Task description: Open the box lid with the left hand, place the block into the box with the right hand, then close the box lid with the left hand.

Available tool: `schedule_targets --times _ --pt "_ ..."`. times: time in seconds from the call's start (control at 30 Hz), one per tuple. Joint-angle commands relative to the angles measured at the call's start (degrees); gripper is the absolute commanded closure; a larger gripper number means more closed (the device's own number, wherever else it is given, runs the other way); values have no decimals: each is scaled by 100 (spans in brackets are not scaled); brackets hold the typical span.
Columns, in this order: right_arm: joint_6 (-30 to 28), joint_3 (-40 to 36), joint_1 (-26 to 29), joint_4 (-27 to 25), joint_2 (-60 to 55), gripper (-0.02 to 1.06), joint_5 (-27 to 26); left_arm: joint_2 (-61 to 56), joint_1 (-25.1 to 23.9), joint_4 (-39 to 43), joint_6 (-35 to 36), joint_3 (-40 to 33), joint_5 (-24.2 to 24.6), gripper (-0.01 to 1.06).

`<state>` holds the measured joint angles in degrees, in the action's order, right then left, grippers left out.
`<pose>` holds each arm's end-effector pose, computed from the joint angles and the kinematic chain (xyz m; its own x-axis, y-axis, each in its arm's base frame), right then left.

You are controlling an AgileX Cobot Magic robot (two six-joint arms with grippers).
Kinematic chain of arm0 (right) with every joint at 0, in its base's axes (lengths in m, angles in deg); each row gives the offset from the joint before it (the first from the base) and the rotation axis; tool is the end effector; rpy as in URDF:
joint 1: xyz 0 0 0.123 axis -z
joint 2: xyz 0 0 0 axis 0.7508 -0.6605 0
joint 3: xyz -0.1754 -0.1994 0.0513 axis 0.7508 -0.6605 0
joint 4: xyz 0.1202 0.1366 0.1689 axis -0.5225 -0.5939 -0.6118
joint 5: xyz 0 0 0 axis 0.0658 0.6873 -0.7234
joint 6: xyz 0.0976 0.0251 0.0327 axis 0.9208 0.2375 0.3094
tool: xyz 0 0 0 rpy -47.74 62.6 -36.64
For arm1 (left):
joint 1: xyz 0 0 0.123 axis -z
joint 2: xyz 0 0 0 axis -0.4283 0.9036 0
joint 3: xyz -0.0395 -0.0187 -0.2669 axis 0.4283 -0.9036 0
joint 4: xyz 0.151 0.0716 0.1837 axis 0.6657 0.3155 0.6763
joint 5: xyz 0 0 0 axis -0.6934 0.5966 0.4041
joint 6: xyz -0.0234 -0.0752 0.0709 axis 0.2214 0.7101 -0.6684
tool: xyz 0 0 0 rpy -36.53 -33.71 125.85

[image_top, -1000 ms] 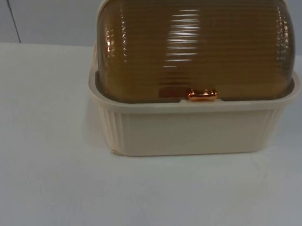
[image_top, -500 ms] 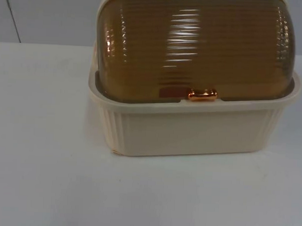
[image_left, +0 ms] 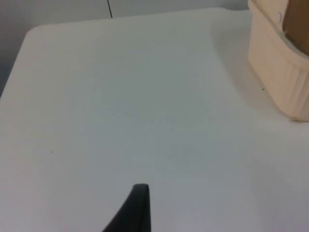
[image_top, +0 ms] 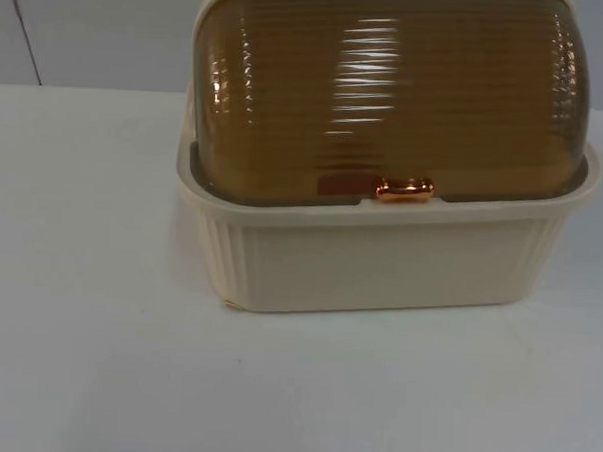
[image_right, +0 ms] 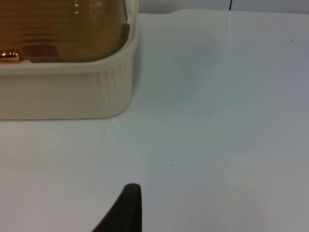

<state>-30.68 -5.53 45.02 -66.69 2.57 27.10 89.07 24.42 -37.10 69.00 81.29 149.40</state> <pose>0.0161 0.0019 0.2716 -0.4674 -0.0627 -0.8818 -0.0865 0.9959 -0.0250 0.0153 -0.0061 0.2701 -0.4841 0.0612 -0.8729 0.0698 0.9971 0.0312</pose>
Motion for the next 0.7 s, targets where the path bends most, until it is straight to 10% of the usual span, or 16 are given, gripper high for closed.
schedule_targets --times 0.0,0.67 --pt "15 -41 -5 11 15 0 -113 -16 32 29 40 -138 -256 0" --pt "15 -41 -5 11 15 0 -113 -16 32 29 39 -151 -247 0"
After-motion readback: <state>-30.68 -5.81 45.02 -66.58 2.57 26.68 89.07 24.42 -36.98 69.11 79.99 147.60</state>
